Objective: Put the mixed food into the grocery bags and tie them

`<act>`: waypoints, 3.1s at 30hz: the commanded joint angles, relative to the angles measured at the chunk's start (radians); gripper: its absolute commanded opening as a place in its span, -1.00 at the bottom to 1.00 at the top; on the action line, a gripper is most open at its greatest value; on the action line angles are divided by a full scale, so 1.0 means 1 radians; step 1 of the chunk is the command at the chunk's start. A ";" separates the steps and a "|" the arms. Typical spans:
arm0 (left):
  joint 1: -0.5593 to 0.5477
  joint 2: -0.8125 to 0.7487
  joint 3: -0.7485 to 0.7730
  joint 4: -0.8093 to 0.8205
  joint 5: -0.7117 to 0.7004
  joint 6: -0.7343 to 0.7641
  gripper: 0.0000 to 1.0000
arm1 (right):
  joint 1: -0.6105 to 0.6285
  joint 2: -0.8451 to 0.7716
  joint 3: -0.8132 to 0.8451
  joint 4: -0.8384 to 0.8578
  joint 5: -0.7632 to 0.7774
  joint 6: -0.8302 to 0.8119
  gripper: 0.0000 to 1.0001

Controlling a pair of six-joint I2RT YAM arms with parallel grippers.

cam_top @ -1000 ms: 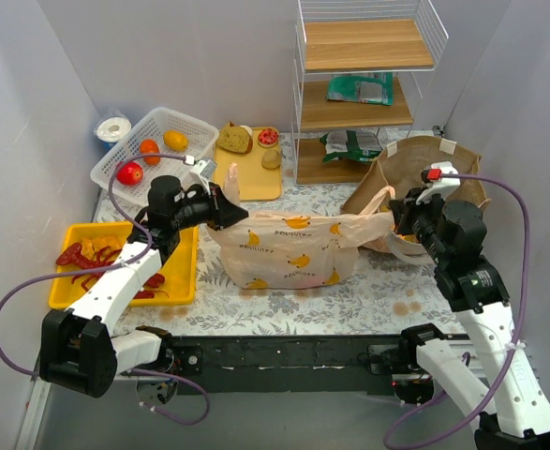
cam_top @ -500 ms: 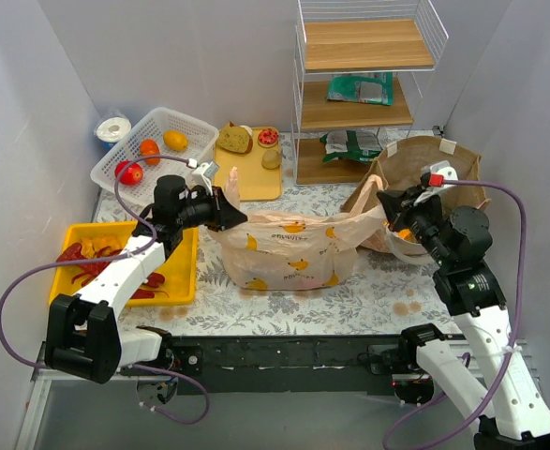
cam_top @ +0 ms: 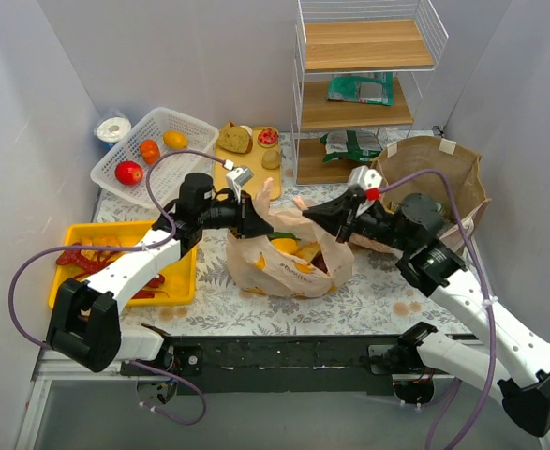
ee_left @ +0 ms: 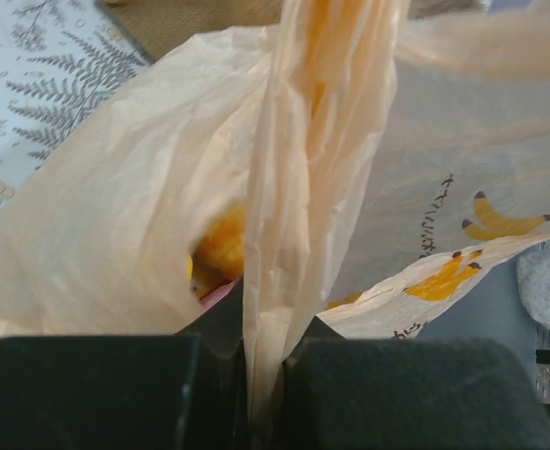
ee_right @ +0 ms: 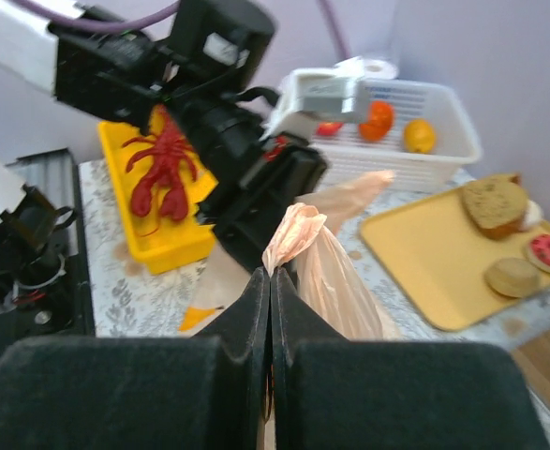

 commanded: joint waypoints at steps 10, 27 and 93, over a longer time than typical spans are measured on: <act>-0.145 0.175 0.229 -0.119 0.243 0.173 -1.00 | 0.109 0.079 0.056 0.070 -0.002 -0.054 -0.97; -0.185 0.100 0.174 -0.117 0.274 0.201 -0.22 | 0.110 0.108 0.012 0.049 -0.009 0.018 -0.97; -0.208 0.146 -0.093 0.635 0.205 -0.439 -1.00 | 0.198 0.074 -0.195 0.299 0.270 0.146 -0.63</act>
